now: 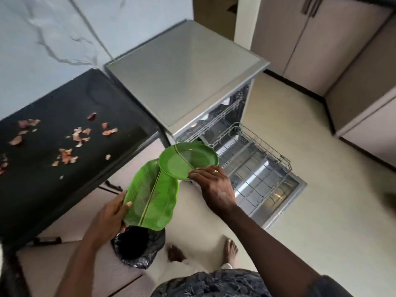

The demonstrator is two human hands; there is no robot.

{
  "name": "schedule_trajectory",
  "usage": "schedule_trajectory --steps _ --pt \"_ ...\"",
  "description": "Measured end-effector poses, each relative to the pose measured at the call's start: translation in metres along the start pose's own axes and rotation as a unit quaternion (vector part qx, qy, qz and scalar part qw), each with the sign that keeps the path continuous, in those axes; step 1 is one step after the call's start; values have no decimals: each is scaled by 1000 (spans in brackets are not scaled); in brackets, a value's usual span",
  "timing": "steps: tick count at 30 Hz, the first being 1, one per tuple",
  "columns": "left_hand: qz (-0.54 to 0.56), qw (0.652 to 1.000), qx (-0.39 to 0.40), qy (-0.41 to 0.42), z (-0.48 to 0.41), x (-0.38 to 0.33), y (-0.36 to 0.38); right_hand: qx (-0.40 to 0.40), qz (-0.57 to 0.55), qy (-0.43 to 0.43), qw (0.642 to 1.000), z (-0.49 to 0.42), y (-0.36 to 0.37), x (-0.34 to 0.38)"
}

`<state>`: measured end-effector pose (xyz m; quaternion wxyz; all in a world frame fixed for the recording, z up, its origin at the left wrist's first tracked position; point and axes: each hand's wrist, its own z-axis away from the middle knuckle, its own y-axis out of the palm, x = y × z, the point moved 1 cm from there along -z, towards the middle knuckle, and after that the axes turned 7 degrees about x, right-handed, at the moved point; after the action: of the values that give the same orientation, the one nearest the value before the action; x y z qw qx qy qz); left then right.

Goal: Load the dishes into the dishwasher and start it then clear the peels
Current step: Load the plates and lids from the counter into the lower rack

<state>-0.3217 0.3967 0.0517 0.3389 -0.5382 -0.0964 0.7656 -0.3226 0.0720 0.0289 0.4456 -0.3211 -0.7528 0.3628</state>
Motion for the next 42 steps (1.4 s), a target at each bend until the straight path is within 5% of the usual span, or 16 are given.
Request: schedule_trajectory --steps 11,22,42 --pt "-62 987 142 -50 -114 -48 106 33 -51 225 973 54 0 -91" --pt "-170 954 220 -108 -298 -35 170 120 -68 497 857 60 75 -223" --pt "-179 960 189 -101 -403 55 233 204 -185 530 802 59 290 -362"
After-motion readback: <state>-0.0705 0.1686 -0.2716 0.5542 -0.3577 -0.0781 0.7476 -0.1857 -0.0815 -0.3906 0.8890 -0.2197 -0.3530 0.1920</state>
